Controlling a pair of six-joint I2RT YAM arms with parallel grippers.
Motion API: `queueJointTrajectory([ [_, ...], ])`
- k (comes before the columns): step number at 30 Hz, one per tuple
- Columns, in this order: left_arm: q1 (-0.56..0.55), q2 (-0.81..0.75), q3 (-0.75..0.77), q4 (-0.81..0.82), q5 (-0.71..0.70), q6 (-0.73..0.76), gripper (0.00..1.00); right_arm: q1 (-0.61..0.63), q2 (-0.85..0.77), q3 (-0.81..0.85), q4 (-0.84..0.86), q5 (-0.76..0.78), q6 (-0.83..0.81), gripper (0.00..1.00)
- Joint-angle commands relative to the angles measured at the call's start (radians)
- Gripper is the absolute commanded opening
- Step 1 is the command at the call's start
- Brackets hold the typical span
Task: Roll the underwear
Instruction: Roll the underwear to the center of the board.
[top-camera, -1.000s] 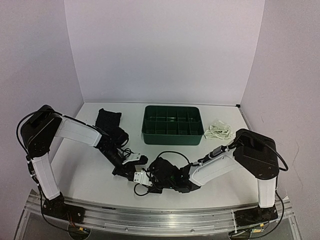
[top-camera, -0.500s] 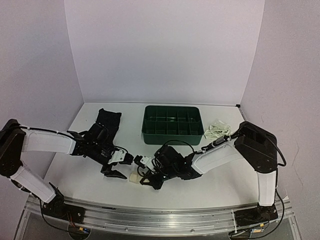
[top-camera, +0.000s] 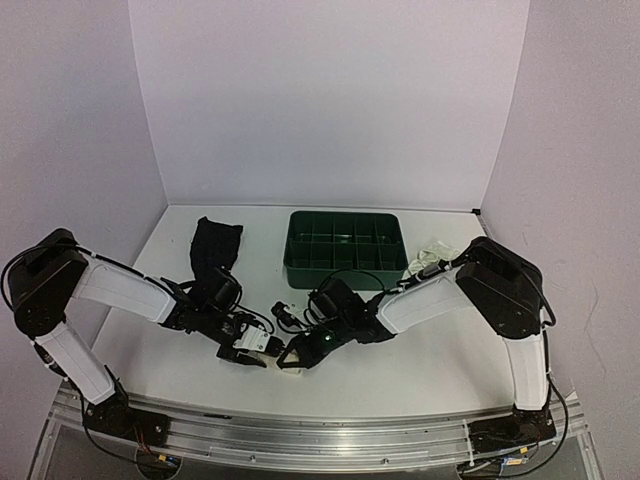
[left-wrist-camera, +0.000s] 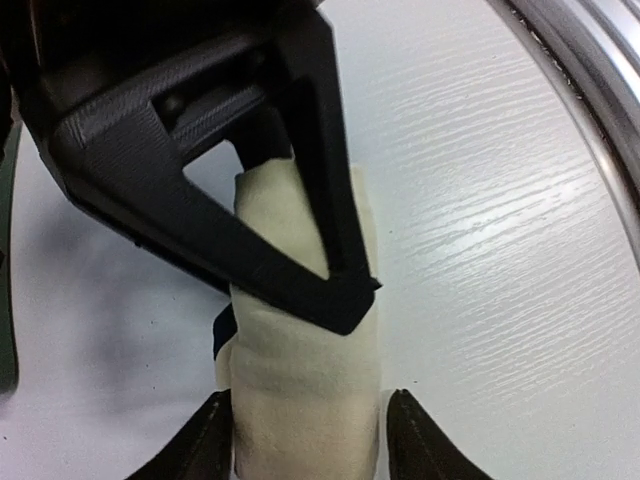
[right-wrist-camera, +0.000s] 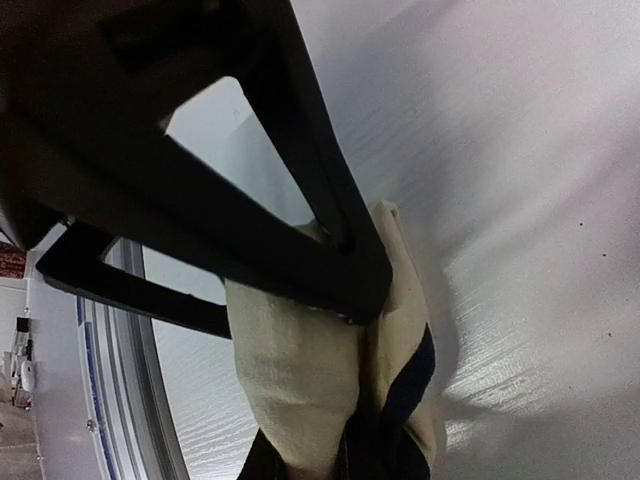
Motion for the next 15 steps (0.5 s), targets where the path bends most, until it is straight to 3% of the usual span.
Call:
queueJointTrajectory([
  [1, -0.008, 0.015, 0.035, 0.020, -0.046, 0.010, 0.40, 0.011, 0.044, -0.017, -0.152, -0.002, 0.018, 0.00],
  [4, -0.009, 0.020, 0.045, -0.021, -0.037, 0.003, 0.20, 0.011, 0.027, -0.016, -0.154, 0.020, 0.004, 0.07],
  [7, -0.008, 0.023, 0.070, -0.089, -0.021, -0.021, 0.02, 0.012, -0.026, -0.029, -0.153, 0.097, -0.037, 0.33],
  [12, -0.003, 0.058, 0.124, -0.205, 0.011, -0.113, 0.00, 0.020, -0.223, -0.127, -0.102, 0.328, -0.212, 0.59],
  [15, -0.002, 0.098, 0.157, -0.284, 0.054, -0.153, 0.00, 0.071, -0.334, -0.247, 0.012, 0.465, -0.405, 0.61],
])
